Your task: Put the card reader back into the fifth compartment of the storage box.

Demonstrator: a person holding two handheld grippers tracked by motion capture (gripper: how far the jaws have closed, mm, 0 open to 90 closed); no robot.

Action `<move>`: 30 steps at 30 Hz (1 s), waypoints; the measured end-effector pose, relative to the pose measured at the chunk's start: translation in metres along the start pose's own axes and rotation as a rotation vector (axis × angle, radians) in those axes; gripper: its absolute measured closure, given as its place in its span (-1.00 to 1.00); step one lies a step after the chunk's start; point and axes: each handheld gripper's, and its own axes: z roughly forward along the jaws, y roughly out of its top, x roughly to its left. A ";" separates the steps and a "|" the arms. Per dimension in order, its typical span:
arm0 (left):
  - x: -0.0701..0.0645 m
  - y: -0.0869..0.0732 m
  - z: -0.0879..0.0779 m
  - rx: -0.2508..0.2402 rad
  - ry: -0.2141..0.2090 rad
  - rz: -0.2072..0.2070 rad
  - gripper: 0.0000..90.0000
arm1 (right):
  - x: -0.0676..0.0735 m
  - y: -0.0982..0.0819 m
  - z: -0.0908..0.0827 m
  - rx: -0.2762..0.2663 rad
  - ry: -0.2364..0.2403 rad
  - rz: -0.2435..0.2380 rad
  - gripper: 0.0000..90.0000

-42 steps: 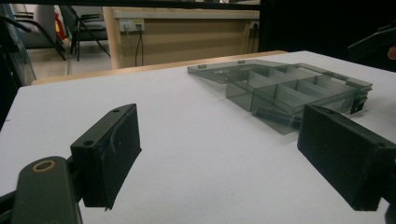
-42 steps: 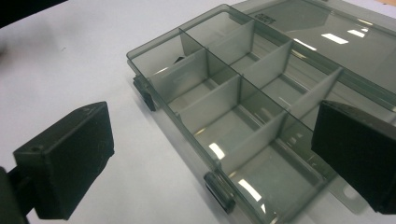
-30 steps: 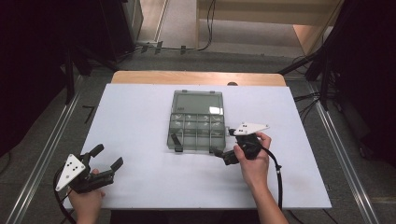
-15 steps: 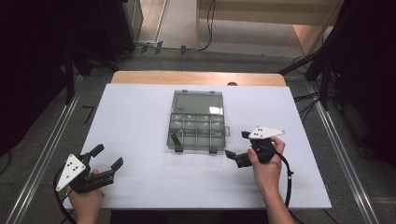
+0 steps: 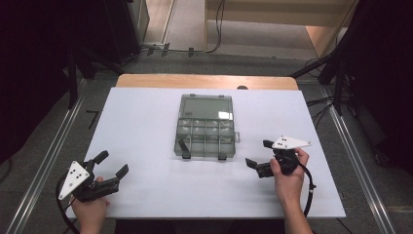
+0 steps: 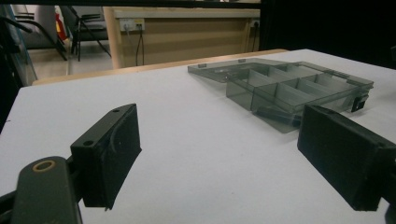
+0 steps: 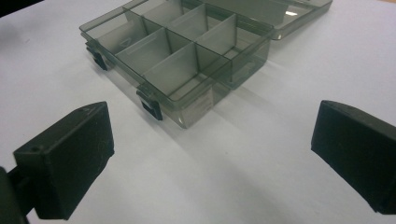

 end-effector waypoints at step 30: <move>-0.001 0.000 0.000 0.001 0.003 0.002 -0.69 | -0.033 -0.052 -0.052 -0.075 -0.087 0.092 -1.00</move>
